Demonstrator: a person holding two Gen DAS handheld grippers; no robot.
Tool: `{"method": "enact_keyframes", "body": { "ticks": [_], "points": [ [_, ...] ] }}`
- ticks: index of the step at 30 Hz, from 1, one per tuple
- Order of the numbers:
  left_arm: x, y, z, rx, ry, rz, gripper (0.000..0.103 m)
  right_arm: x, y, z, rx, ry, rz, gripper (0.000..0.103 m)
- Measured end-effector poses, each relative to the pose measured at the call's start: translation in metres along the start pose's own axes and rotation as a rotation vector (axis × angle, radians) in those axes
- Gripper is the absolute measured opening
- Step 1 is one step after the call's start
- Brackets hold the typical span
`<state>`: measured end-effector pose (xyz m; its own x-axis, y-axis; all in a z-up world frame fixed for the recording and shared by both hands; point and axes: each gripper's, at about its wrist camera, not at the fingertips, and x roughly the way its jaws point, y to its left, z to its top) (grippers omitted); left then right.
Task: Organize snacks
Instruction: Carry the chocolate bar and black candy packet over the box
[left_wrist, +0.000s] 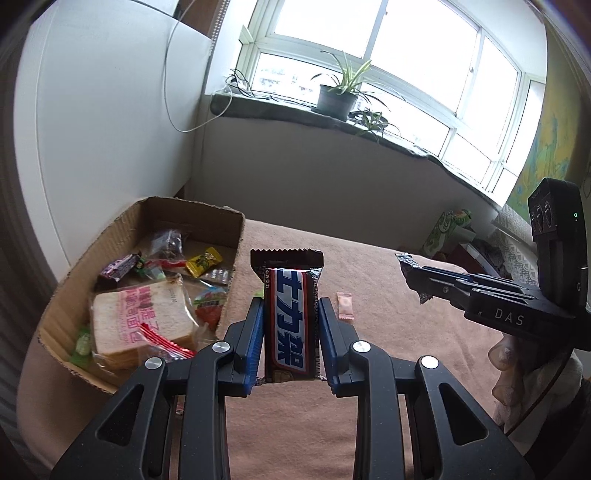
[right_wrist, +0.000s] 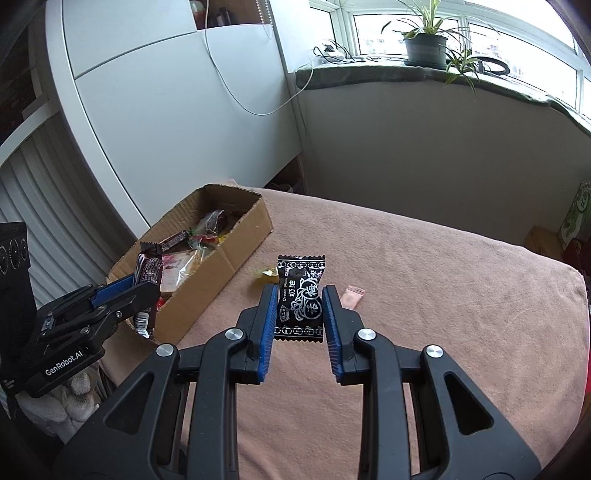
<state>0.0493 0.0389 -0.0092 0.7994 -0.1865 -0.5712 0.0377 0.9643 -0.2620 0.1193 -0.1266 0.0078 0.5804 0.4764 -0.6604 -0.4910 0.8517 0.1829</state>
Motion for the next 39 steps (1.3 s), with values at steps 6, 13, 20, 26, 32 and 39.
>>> {"method": "enact_keyframes", "body": {
  "ticks": [6,13,20,26,32,39],
  "points": [
    [-0.015,0.032,0.004,-0.029,-0.024,0.042,0.026,0.009,0.023,0.014,-0.039,-0.005,0.025,0.026],
    [-0.026,0.072,0.014,-0.074,-0.05,0.104,0.026,0.025,0.054,0.027,-0.084,0.007,0.054,0.026],
    [-0.012,0.099,0.03,-0.055,-0.019,0.148,0.026,0.049,0.081,0.047,-0.117,0.02,0.085,0.026],
    [0.007,0.111,0.047,-0.032,0.018,0.148,0.026,0.085,0.095,0.067,-0.126,0.048,0.093,0.026],
    [0.025,0.125,0.063,-0.043,0.046,0.139,0.026,0.124,0.108,0.078,-0.14,0.092,0.086,0.026],
    [0.045,0.132,0.075,-0.021,0.077,0.145,0.026,0.157,0.111,0.086,-0.131,0.122,0.062,0.026]
  ]
}}
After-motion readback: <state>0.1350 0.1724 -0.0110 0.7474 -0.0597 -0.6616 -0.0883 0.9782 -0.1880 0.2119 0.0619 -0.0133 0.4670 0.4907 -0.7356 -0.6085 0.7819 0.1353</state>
